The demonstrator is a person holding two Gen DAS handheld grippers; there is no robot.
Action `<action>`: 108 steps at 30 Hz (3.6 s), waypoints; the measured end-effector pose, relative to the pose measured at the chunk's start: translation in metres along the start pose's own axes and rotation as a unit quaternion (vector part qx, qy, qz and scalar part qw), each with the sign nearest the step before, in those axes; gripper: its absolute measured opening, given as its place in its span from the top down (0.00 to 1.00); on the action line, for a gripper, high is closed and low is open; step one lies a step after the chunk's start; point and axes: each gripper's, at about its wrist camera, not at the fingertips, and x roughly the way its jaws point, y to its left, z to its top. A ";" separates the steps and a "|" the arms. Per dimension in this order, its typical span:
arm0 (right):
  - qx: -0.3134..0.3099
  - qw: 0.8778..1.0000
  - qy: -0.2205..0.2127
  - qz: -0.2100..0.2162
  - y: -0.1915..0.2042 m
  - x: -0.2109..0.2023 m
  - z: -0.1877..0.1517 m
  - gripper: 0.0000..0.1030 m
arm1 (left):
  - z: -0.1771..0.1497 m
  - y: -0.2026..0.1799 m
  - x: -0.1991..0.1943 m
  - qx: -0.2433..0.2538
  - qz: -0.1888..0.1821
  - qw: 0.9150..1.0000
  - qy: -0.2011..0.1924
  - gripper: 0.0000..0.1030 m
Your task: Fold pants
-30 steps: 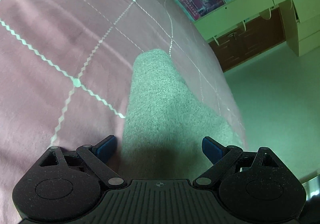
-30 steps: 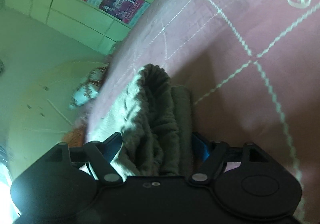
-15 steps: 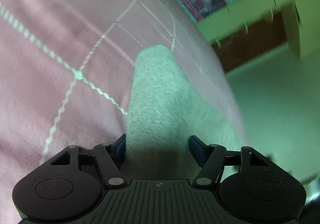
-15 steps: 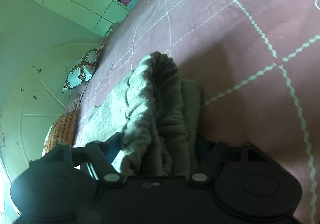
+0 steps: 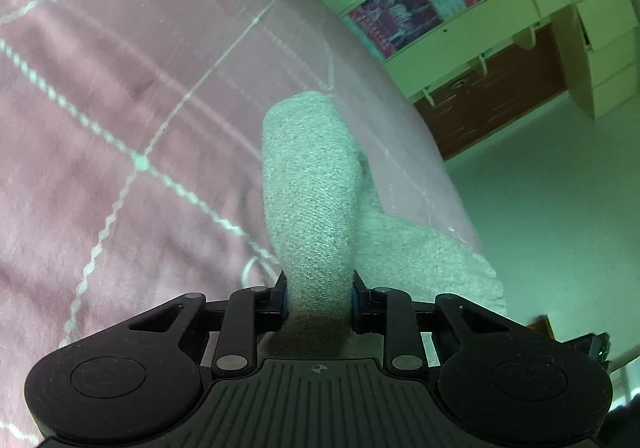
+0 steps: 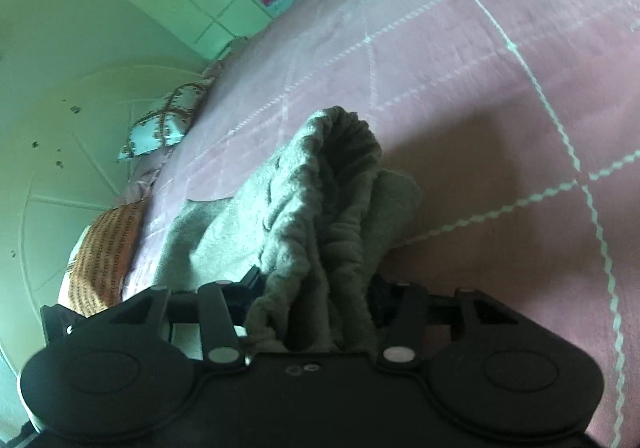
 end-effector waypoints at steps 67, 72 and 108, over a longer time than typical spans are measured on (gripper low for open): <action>-0.194 0.972 -0.119 -0.057 0.116 -0.135 -0.025 0.09 | -0.050 -0.073 -0.195 0.228 0.212 0.937 -0.159 0.00; -0.231 0.958 -0.151 -0.074 0.133 -0.190 -0.094 0.07 | -0.108 -0.096 -0.251 0.243 0.194 0.929 -0.202 0.00; -0.259 0.934 -0.233 -0.080 0.175 -0.284 -0.212 0.06 | -0.256 -0.200 -0.324 0.302 0.175 0.898 -0.268 0.00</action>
